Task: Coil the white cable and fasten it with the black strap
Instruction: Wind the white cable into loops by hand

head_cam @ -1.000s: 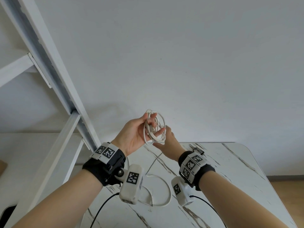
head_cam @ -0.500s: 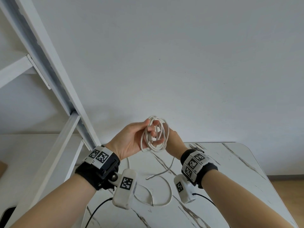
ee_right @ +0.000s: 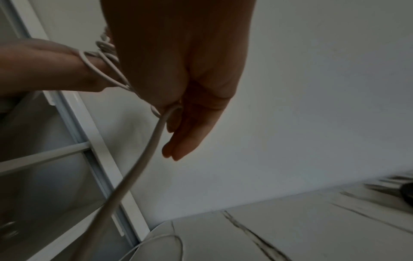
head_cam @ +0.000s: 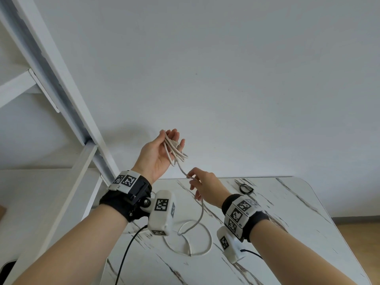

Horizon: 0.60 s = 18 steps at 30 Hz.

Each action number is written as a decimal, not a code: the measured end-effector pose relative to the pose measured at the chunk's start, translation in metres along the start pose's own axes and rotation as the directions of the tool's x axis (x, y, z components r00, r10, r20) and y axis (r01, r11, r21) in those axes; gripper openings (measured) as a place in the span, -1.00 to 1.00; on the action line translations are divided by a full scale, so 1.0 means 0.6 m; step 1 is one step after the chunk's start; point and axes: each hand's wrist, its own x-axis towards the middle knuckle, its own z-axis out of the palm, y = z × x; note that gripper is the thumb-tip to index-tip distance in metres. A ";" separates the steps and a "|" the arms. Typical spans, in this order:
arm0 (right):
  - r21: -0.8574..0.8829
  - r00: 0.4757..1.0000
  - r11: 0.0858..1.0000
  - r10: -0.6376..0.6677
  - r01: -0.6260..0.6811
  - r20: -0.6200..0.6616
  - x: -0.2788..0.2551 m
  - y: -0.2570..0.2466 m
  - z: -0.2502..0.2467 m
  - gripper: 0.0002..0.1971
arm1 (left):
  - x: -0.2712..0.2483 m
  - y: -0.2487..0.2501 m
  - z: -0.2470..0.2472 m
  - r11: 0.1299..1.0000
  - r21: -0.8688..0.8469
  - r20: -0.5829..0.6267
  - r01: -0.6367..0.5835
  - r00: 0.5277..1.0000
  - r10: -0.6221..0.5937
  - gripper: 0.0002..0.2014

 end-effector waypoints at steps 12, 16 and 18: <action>0.377 0.987 0.913 0.154 -0.157 0.036 0.005 0.005 -0.009 -0.93 | 0.021 -0.001 -0.032 0.968 0.230 -0.056 -0.097 0.992 0.113 -0.80; 0.077 0.997 0.996 -0.033 0.039 -0.075 0.011 -0.001 -0.015 -0.87 | 0.019 -0.011 -0.037 0.858 0.504 -0.016 -0.102 0.992 0.128 -0.82; -0.048 0.991 0.994 -0.105 0.102 -0.079 0.009 -0.009 -0.018 -0.83 | 0.016 -0.017 -0.042 0.761 0.640 0.005 -0.107 0.991 0.135 -0.82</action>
